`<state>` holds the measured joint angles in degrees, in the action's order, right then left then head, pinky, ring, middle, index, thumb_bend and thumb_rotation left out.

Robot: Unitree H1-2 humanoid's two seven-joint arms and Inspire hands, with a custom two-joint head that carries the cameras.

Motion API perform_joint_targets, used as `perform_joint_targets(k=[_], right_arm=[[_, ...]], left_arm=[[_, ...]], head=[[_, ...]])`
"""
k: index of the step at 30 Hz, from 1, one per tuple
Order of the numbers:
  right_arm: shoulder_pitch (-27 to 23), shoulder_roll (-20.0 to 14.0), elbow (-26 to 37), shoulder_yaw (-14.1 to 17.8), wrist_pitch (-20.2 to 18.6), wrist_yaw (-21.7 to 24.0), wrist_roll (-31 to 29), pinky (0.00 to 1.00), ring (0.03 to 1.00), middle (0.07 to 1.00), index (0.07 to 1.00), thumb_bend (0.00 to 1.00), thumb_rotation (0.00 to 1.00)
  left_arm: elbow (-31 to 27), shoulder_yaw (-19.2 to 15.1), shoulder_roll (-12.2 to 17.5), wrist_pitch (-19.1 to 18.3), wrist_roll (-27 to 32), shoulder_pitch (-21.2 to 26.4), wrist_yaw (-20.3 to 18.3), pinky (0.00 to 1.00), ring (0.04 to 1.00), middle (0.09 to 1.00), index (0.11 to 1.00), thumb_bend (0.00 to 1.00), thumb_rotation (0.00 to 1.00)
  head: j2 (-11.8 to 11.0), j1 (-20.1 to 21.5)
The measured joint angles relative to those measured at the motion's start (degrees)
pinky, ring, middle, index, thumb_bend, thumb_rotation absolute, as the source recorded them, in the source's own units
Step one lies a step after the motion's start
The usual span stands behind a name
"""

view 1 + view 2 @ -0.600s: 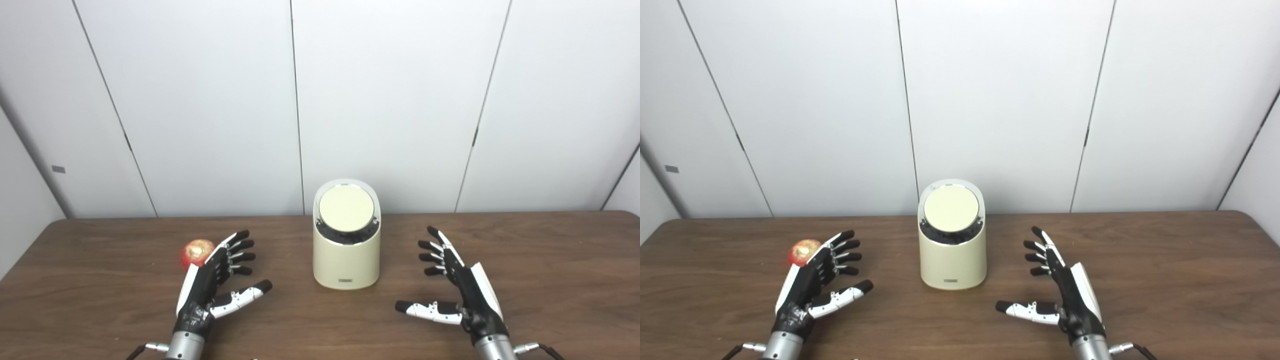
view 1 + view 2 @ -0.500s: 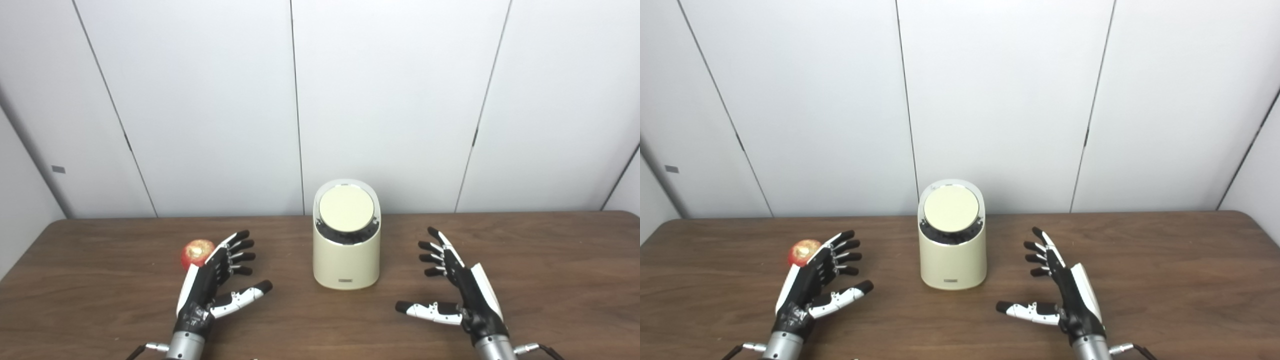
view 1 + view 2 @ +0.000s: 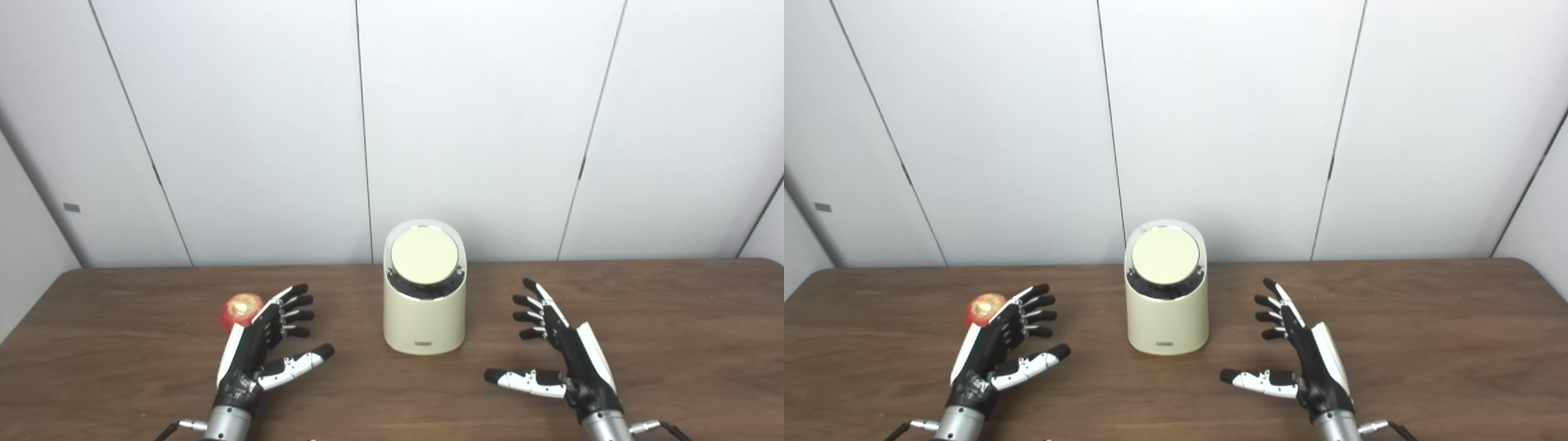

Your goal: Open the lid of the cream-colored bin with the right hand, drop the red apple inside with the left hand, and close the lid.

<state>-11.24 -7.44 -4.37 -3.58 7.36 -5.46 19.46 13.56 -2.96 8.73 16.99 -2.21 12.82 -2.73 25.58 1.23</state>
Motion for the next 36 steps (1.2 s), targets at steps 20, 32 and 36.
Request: perform_joint_targets(k=[20, 32, 36], right_arm=[[-13.4, 2.5, 6.6, -1.6, -8.5, 1.1, 6.6, 0.78, 0.875, 0.923, 0.908, 0.77, 0.28], [-21.6, -1.1, 5.4, -4.2, -16.3, 4.7, 12.9, 0.64, 0.814, 0.896, 0.917, 0.75, 0.33], [-25.5, -2.4, 5.1, -5.9, -18.8, 6.3, 15.6, 0.64, 0.804, 0.877, 0.908, 0.78, 0.26]], left_arm=[[0.0, 0.3, -0.3, 0.1, 0.0, 0.1, -0.1, 0.65, 0.742, 0.81, 0.847, 0.75, 0.12], [0.0, 0.5, -0.4, 0.1, 0.0, 0.2, -0.2, 0.65, 0.74, 0.805, 0.845, 0.75, 0.11], [0.0, 0.5, -0.5, 0.1, -0.4, 0.2, 0.2, 0.64, 0.732, 0.801, 0.837, 0.75, 0.12]], head=[[-0.8, -0.1], [-0.8, 0.1], [-0.7, 0.1]])
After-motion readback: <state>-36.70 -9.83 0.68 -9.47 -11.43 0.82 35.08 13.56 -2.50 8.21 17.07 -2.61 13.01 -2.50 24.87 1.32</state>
